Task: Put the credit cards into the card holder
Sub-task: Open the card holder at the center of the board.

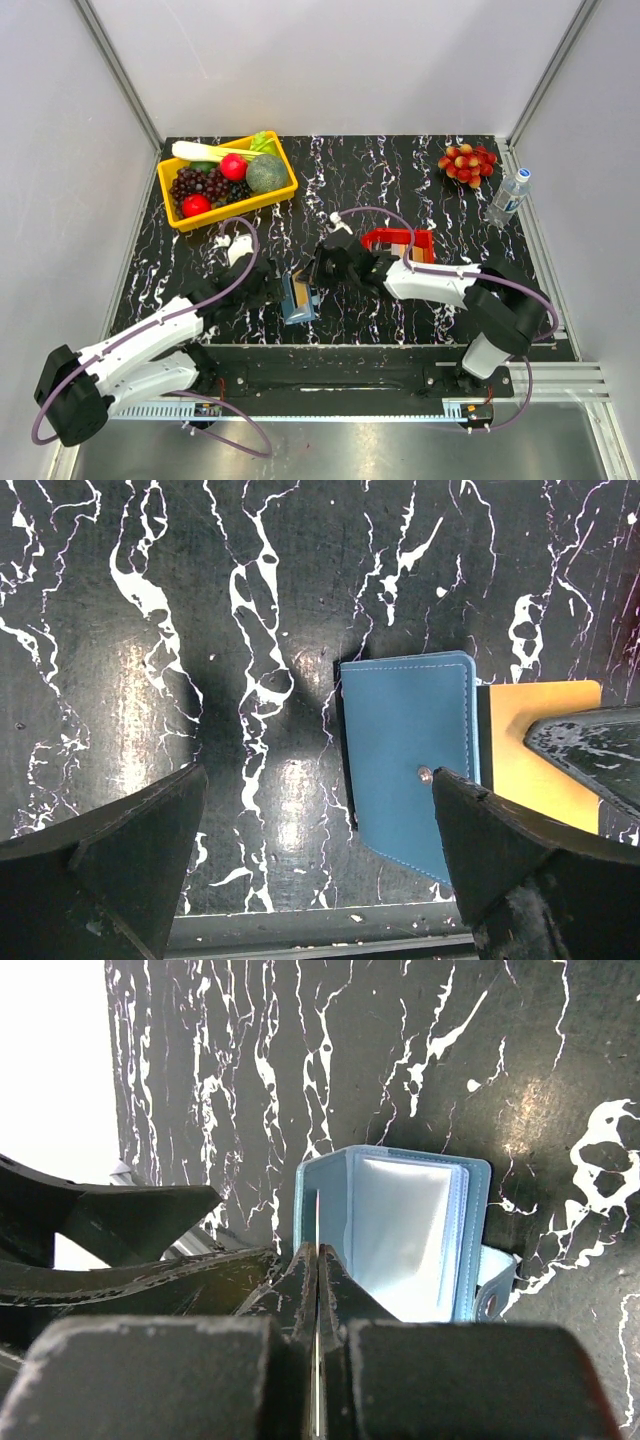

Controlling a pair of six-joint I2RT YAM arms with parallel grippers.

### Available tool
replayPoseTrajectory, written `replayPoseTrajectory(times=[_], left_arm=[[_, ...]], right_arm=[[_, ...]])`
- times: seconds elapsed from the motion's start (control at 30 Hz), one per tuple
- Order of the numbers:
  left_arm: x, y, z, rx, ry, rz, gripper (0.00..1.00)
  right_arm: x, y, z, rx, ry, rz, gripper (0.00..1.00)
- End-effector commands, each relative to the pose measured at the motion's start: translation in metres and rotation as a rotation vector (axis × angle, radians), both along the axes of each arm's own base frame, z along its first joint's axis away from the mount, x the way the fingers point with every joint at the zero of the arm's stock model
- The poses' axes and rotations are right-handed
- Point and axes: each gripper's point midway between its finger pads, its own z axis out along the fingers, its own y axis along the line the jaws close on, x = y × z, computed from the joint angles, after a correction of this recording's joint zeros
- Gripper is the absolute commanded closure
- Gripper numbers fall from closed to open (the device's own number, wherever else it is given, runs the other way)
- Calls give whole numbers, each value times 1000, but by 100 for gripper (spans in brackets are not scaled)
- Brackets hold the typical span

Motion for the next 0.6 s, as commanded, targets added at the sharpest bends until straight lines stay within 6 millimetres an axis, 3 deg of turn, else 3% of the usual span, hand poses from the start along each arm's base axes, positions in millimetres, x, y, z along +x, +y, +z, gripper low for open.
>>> replayPoseTrajectory(times=[0.0, 0.33, 0.57], left_arm=[[0, 1, 8, -37, -11, 18, 1], [-5, 2, 22, -154, -44, 49, 1], [-8, 0, 15, -169, -8, 66, 1]], right_arm=[[-4, 17, 4, 18, -2, 56, 100], [-10, 30, 11, 63, -6, 110, 100], [-14, 37, 16, 79, -4, 129, 100]])
